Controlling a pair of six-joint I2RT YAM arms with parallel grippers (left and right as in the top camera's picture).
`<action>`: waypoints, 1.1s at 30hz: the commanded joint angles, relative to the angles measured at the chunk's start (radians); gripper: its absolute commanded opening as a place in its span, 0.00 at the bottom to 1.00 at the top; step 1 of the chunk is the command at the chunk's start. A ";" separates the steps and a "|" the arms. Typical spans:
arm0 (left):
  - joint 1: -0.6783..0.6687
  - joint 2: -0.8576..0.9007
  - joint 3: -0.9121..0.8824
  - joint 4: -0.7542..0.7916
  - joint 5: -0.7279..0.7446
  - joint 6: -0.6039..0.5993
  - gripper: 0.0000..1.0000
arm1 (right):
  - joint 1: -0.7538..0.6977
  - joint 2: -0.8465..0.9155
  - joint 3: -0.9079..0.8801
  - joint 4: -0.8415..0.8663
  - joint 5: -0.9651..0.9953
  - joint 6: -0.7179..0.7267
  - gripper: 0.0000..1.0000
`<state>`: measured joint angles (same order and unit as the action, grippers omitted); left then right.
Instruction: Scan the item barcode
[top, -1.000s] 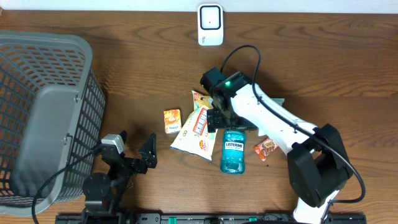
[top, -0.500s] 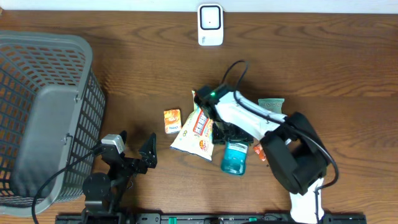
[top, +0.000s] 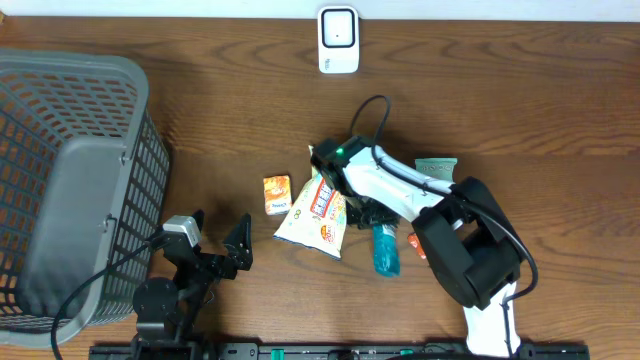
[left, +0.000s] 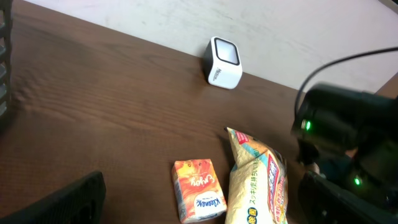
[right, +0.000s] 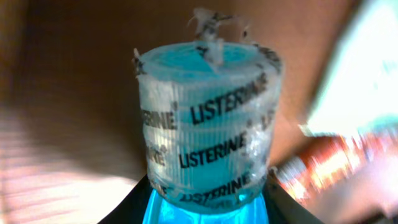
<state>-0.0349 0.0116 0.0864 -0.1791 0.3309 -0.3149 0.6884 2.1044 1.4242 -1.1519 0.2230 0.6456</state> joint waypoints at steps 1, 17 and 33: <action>-0.002 0.001 -0.013 -0.007 -0.006 -0.005 0.98 | -0.013 0.089 -0.011 0.087 -0.252 -0.275 0.23; -0.002 0.001 -0.013 -0.007 -0.006 -0.005 0.98 | -0.040 0.084 0.077 0.063 -0.291 -0.826 0.47; -0.002 0.001 -0.013 -0.007 -0.006 -0.005 0.98 | -0.053 0.084 0.115 0.010 -0.241 -0.788 0.49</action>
<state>-0.0349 0.0116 0.0864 -0.1791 0.3309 -0.3149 0.6468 2.1475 1.5276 -1.1282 -0.0265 -0.1337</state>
